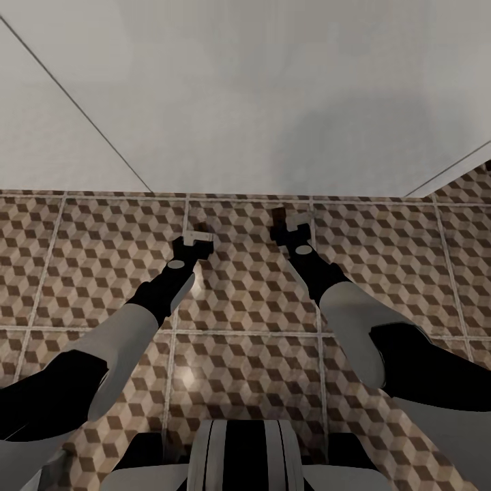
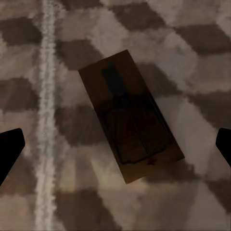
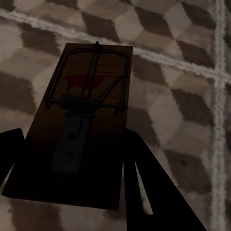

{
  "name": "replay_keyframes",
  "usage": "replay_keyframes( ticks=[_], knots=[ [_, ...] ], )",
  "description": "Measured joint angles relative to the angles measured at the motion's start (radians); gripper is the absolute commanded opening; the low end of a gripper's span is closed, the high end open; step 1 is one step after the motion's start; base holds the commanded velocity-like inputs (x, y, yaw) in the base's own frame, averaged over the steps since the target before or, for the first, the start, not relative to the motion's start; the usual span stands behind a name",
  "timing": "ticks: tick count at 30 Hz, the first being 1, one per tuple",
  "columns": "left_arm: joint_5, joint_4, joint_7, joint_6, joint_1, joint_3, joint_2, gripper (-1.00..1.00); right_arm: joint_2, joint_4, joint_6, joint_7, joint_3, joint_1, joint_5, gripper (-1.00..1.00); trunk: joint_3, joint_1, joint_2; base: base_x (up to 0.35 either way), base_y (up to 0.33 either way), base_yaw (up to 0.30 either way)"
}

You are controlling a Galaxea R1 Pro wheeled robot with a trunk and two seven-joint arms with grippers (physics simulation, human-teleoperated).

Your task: Take the four mousetraps from the cabinet in the bathroom and place them on the bathroom floor. Make sure all four end up on the same floor surface, and ensure that at least two of them are either under or directly next to the same bathroom sink.

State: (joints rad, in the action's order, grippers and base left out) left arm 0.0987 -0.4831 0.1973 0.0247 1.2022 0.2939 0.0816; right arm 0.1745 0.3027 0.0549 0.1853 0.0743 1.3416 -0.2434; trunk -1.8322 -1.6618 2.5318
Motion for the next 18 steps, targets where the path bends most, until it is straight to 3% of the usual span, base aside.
replay_keyframes(
  ticks=[18],
  knots=[
    [0.001, 0.0, 0.0, -0.001, 0.0, 0.0, 0.001, 1.0, 0.0, 0.0, 0.0, -0.001, 0.0, 0.0, 0.0, -1.0, 0.0, 0.0, 0.0, 0.0, 0.0, 0.0]
  ],
)
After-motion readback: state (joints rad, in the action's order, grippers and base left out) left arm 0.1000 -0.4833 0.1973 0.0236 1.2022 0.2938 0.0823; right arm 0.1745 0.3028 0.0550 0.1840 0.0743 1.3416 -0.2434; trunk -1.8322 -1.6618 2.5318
